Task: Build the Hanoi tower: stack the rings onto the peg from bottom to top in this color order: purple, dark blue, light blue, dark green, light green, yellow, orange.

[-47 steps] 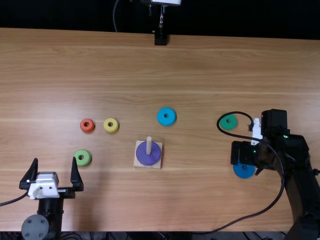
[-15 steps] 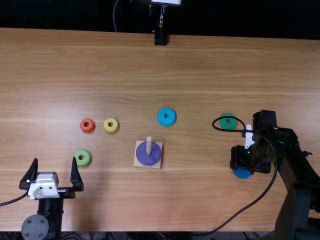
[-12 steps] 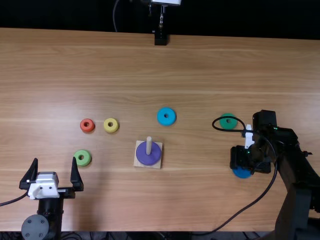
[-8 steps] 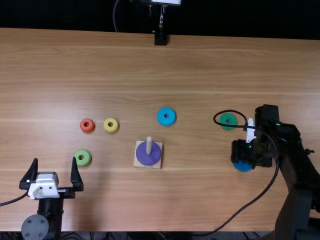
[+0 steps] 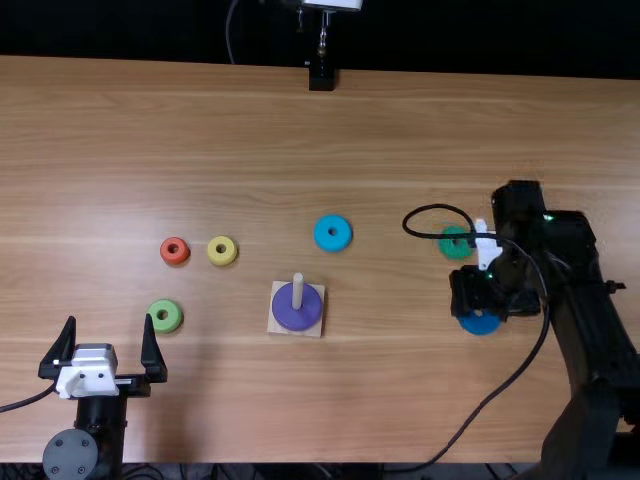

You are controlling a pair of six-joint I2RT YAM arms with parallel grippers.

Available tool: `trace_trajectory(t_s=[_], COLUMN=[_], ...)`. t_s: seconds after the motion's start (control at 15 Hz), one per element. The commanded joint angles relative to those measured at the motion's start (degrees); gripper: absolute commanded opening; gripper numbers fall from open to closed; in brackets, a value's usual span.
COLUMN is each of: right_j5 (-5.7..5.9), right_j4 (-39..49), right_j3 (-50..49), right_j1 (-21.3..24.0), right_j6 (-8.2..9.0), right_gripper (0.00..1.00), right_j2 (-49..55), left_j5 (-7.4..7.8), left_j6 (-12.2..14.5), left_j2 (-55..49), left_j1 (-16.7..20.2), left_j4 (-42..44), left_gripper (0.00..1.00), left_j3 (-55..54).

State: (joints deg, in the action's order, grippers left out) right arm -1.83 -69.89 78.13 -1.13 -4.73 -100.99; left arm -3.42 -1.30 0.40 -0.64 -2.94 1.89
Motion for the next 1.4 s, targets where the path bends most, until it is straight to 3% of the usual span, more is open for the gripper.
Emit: trace_trajectory(t_s=[0.0, 0.2, 0.4, 0.8, 1.33], right_j5=[-0.28, -0.28, -0.28, -0.28, -0.28], right_j4=[-1.37, -4.95, -8.22, -16.13, -16.98], right_j3=[3.61, 9.76, 16.09, 30.51, 41.23], right_j1=[-2.65, -7.49, -12.85, -23.31, -31.57], right_j6=[-0.86, -0.96, -2.65, -2.65, -2.65], right_gripper=[0.00, 0.00, 0.00, 0.00, 0.00], right_j2=[-0.17, -0.17, -0.44, -0.70, -6.59], left_j5=[0.99, 0.99, 0.99, 0.99, 0.99], left_j6=[0.67, 0.67, 0.67, 0.67, 0.67], left_j2=[-0.40, -0.40, -0.40, -0.40, -0.40], left_j1=[0.56, 0.56, 0.56, 0.56, 0.56], left_j4=[-2.23, -2.23, -2.23, -2.23, -2.23], left_gripper=[1.00, 1.00, 1.00, 1.00, 1.00], left_j3=[-1.89, -1.89, -1.89, -1.89, -1.89])
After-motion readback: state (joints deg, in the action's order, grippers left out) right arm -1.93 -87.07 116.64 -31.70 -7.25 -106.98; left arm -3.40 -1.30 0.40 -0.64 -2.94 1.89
